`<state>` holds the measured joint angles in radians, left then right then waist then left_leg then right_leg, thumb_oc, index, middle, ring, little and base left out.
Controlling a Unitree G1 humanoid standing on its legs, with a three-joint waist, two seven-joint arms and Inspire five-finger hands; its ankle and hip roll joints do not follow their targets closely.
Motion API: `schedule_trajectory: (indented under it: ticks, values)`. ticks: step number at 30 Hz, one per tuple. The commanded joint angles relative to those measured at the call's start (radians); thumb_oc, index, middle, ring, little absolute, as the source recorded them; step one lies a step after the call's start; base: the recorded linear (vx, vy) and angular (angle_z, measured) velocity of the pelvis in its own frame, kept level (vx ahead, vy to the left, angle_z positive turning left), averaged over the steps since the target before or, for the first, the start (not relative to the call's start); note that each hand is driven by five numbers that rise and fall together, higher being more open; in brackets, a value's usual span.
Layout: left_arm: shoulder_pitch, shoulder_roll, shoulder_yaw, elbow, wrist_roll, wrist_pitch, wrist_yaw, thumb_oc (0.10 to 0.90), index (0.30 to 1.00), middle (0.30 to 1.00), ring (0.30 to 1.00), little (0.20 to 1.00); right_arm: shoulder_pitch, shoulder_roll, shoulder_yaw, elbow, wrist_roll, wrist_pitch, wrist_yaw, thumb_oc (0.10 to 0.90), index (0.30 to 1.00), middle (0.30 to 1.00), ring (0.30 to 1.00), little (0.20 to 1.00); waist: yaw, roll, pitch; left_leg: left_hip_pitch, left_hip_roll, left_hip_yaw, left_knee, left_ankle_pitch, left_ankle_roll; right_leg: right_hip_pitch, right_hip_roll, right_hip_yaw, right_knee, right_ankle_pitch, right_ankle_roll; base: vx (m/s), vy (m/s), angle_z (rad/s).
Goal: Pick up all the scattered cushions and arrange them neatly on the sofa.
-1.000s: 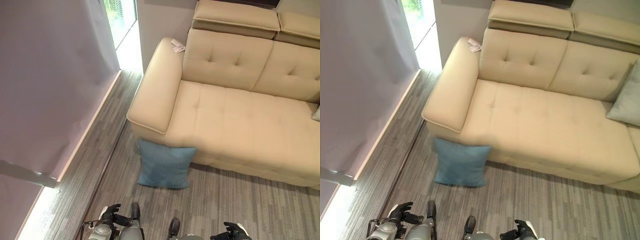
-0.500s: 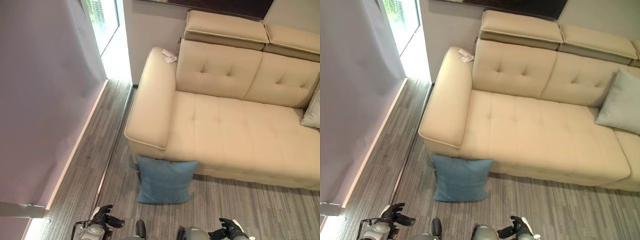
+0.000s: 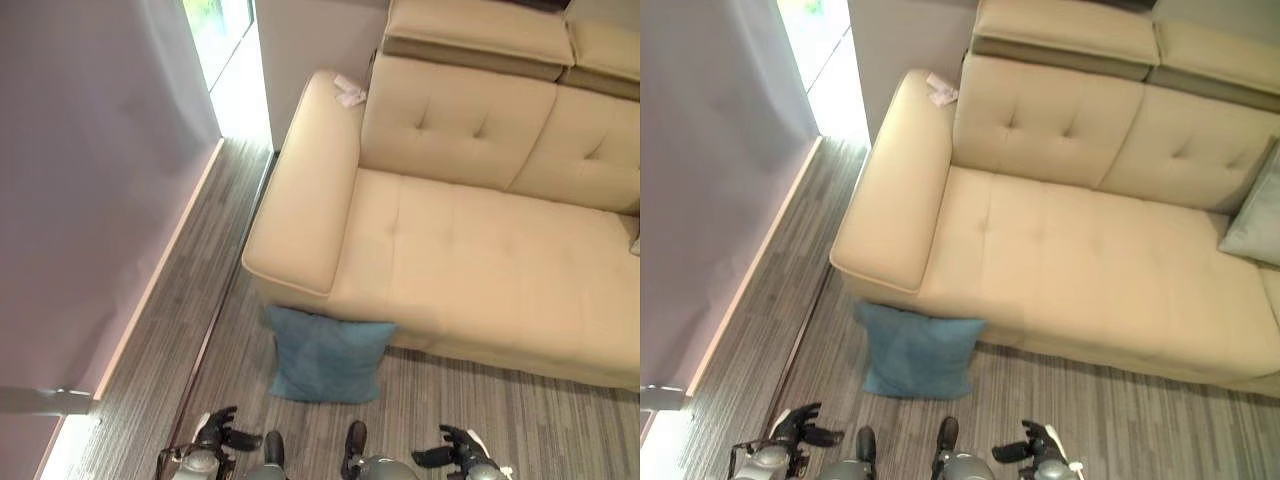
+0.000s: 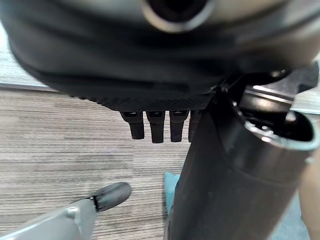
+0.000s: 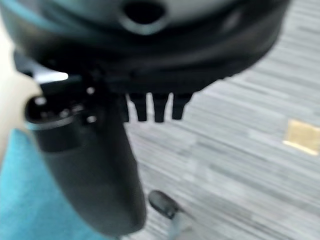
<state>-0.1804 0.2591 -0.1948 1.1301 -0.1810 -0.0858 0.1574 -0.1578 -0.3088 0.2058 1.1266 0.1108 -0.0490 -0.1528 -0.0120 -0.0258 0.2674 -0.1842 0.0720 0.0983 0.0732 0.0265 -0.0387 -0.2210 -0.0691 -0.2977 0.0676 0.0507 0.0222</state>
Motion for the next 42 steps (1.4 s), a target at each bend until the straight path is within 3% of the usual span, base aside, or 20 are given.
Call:
schedule_trajectory:
  ticks: [1, 4, 5, 7, 8, 14, 25, 34, 42]
  values:
    - [-0.036, 0.046, 0.009, -0.046, -0.053, -0.071, 0.09, 0.8, 0.9, 0.9, 0.9, 0.9, -0.015, -0.026, 0.003, -0.08, 0.072, -0.056, -0.086, 0.8, 0.9, 0.9, 0.9, 0.9, 0.002, -0.061, 0.062, -0.07, -0.074, -0.002, 0.075, -0.128, 0.027, -0.019, -0.064, 0.057, 0.04, -0.072, 0.066, -0.17, -0.045, 0.02]
    - [-0.109, 0.031, -0.004, -0.092, -0.126, -0.111, 0.169, 0.8, 0.9, 0.9, 0.9, 0.9, -0.097, -0.027, -0.016, -0.148, 0.153, -0.103, -0.159, 0.8, 0.9, 0.9, 0.9, 0.9, -0.006, -0.045, 0.09, -0.236, -0.074, -0.014, 0.116, -0.104, 0.02, -0.184, -0.074, 0.046, 0.092, -0.071, 0.052, -0.14, -0.046, 0.07]
    - [-0.108, 0.031, -0.004, -0.091, -0.127, -0.11, 0.168, 0.8, 0.9, 0.9, 0.9, 0.9, -0.096, -0.027, -0.015, -0.147, 0.153, -0.102, -0.159, 0.8, 0.9, 0.9, 0.9, 0.9, -0.004, -0.041, 0.085, -0.226, -0.068, -0.021, 0.12, -0.133, 0.013, -0.177, -0.066, 0.055, 0.1, -0.096, 0.059, -0.07, -0.045, 0.15]
    - [-0.192, 0.033, -0.03, -0.106, -0.167, -0.13, 0.2, 0.8, 0.9, 0.9, 0.9, 0.9, -0.182, -0.032, -0.009, -0.196, 0.165, -0.127, -0.229, 0.8, 0.9, 0.9, 0.9, 0.9, -0.013, -0.032, 0.111, -0.359, -0.061, -0.024, 0.163, -0.123, 0.013, -0.313, -0.075, 0.057, 0.148, -0.1, 0.051, -0.13, -0.029, 0.19]
    - [-0.194, 0.033, -0.03, -0.105, -0.168, -0.131, 0.2, 0.8, 0.9, 0.9, 0.9, 0.9, -0.183, -0.032, -0.009, -0.195, 0.165, -0.127, -0.229, 0.8, 0.9, 0.9, 0.9, 0.9, -0.013, -0.032, 0.108, -0.365, -0.061, -0.024, 0.166, -0.124, 0.013, -0.319, -0.076, 0.057, 0.151, -0.1, 0.051, -0.17, -0.019, 0.13]
    - [-0.369, 0.062, -0.078, -0.206, -0.194, -0.171, 0.271, 0.8, 0.9, 0.9, 0.9, 0.9, -0.364, -0.044, -0.032, -0.307, 0.191, -0.193, -0.376, 0.8, 0.9, 0.9, 0.9, 0.9, -0.03, -0.008, 0.136, -0.667, -0.042, -0.041, 0.288, -0.126, 0.024, -0.619, -0.101, 0.069, 0.279, -0.109, 0.048, -0.1, -0.012, 0.07]
    - [-0.62, 0.121, -0.114, -0.293, -0.182, -0.205, 0.36, 0.8, 0.9, 0.9, 0.9, 0.9, -0.609, -0.058, 0.007, -0.358, 0.19, -0.256, -0.446, 0.8, 0.9, 0.9, 0.9, 0.9, -0.04, 0.019, 0.079, -1.035, -0.045, -0.065, 0.459, -0.169, 0.04, -1.004, -0.123, 0.114, 0.484, -0.159, 0.049, -0.01, -0.001, 0.09]
    - [-0.697, 0.113, -0.129, -0.271, -0.206, -0.212, 0.39, 0.8, 0.9, 0.9, 0.9, 0.9, -0.616, -0.022, -0.02, -0.358, 0.19, -0.278, -0.502, 0.8, 0.9, 0.9, 0.9, 0.9, -0.058, 0.025, 0.036, -1.118, -0.053, -0.063, 0.488, -0.183, 0.053, -1.096, -0.126, 0.138, 0.529, -0.178, 0.05, 0.02, 0.005, 0.02]
    - [-0.751, 0.105, -0.122, -0.346, -0.287, -0.251, 0.363, 0.8, 0.9, 0.9, 0.9, 0.9, -0.654, -0.029, -0.038, -0.35, 0.312, -0.323, -0.429, 0.8, 0.9, 0.9, 0.9, 0.9, -0.06, 0.033, 0.021, -1.145, -0.056, -0.071, 0.458, -0.176, 0.055, -1.135, -0.125, 0.15, 0.517, -0.171, 0.061, 0.0, 0.0, 0.0]
